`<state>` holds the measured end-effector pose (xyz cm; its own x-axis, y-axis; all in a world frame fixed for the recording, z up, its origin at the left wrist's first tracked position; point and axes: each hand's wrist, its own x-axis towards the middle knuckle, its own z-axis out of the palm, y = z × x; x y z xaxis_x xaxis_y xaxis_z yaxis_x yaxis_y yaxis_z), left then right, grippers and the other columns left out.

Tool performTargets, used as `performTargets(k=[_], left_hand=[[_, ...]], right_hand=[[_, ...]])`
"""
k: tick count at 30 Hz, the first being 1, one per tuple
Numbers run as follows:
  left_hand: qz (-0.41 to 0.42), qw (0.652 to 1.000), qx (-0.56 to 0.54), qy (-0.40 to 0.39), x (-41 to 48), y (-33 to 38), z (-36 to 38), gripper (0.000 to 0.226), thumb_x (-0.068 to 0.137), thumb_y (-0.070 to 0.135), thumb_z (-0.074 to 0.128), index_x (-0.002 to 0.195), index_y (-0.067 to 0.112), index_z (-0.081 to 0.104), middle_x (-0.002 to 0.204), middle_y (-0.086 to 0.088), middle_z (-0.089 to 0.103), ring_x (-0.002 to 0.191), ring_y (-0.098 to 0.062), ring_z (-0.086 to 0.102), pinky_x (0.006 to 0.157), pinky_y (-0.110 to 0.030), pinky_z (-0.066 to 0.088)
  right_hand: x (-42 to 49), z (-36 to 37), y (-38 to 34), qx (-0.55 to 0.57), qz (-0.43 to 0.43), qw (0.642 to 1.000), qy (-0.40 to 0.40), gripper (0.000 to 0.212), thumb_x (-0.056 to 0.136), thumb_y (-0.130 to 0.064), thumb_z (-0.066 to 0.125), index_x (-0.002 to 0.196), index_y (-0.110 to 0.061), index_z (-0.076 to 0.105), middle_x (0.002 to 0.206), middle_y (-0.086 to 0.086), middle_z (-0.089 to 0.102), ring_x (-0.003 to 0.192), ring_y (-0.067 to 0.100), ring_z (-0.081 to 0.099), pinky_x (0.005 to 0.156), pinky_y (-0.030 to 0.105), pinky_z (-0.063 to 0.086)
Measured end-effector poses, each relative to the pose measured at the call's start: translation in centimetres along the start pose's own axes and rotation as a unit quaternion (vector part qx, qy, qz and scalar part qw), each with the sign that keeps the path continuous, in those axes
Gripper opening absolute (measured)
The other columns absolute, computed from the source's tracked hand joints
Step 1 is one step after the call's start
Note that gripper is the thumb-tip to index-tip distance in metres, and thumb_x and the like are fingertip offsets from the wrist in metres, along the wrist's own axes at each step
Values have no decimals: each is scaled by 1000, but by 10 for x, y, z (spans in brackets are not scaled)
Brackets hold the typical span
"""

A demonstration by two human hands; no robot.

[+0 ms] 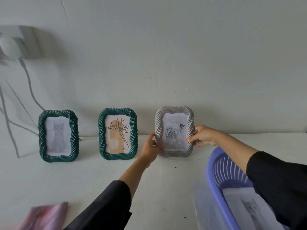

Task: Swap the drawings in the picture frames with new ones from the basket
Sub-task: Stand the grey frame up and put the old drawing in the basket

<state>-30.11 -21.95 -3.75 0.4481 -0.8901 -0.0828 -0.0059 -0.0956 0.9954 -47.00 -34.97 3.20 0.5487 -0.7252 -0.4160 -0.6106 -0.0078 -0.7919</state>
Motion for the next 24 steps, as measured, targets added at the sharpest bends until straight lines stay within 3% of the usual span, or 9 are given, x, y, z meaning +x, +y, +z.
performTargets(k=[4,10,13,19,24], left_hand=[[-1,1000,9,-2,-4,2,2,40,87,-10,52,111,19,41,88,-6,55,87,-26,54,84,-42,50],[-1,999,34,3,-8,5,6,39,88,-8,51,111,21,38,89,-6,53,88,-26,53,76,-38,52],[-2,999,45,6,-9,5,6,39,88,-7,51,111,22,38,93,-9,53,89,-27,53,81,-41,51],[-8,998,59,11,-12,9,7,40,87,-6,53,112,21,38,102,-16,52,90,-27,52,81,-41,49],[-17,998,67,9,-14,11,6,47,87,-7,53,127,11,38,105,-17,52,92,-29,53,87,-47,51]], right_hand=[[-9,2,-1,-4,2,1000,5,20,81,-4,67,82,-19,55,85,0,62,81,16,58,80,32,50],[-16,3,0,8,5,1000,12,20,82,-4,67,82,-18,53,82,-1,61,74,11,57,89,33,47],[-18,4,-1,10,6,1000,12,19,82,-3,66,83,-17,53,82,-1,61,74,11,57,90,33,47],[-19,5,-4,0,10,1000,15,25,84,-4,65,103,-13,52,86,2,62,72,11,57,91,33,46],[-22,6,-6,-5,11,1000,20,30,84,-3,64,112,-8,54,83,1,61,70,10,57,90,32,47]])
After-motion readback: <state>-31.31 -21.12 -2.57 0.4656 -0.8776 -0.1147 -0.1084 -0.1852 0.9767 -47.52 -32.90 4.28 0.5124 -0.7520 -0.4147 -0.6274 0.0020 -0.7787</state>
